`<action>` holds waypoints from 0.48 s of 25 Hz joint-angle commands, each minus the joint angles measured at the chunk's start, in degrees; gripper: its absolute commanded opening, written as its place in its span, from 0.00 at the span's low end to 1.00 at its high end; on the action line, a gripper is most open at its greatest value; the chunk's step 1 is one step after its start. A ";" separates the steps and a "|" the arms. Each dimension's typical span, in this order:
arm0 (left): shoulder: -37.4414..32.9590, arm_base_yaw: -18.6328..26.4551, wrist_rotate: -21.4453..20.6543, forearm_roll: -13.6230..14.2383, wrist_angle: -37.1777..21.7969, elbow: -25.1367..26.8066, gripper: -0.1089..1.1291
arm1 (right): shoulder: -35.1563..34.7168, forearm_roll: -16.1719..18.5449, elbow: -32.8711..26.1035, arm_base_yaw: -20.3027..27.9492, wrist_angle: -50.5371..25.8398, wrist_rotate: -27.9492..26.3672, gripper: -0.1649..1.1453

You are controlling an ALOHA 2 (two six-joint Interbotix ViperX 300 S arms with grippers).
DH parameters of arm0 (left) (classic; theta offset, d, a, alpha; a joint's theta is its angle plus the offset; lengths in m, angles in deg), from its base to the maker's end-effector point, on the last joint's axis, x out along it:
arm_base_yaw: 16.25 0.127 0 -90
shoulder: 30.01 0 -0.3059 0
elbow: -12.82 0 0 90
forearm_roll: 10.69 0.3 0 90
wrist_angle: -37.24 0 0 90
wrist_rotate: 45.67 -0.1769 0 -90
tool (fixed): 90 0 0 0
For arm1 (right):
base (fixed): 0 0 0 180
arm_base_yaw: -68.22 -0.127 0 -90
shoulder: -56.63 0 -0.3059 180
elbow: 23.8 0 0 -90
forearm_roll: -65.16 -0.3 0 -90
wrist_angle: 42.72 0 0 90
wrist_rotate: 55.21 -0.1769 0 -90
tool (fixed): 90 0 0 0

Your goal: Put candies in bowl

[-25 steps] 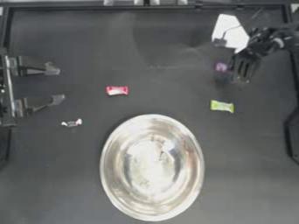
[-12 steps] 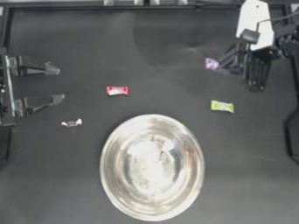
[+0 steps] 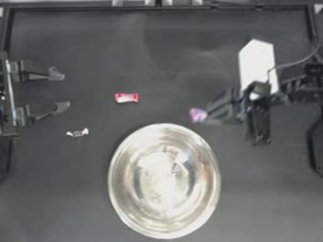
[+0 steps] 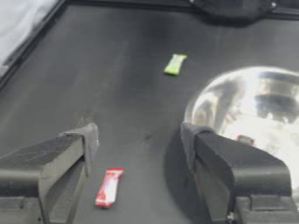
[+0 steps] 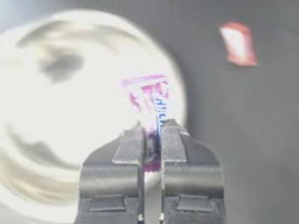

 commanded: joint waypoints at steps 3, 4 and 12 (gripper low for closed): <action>0.97 0.09 0.18 -0.09 0.18 -1.14 0.83 | -7.56 -0.26 -4.31 -4.66 2.02 -0.18 0.31; 0.97 0.09 0.18 0.00 0.18 -1.14 0.83 | -9.49 -0.26 -5.01 -5.45 2.29 -0.18 0.31; 0.97 0.09 0.18 0.00 0.00 -1.14 0.83 | -18.02 -0.26 -7.56 -7.65 4.04 -0.18 0.33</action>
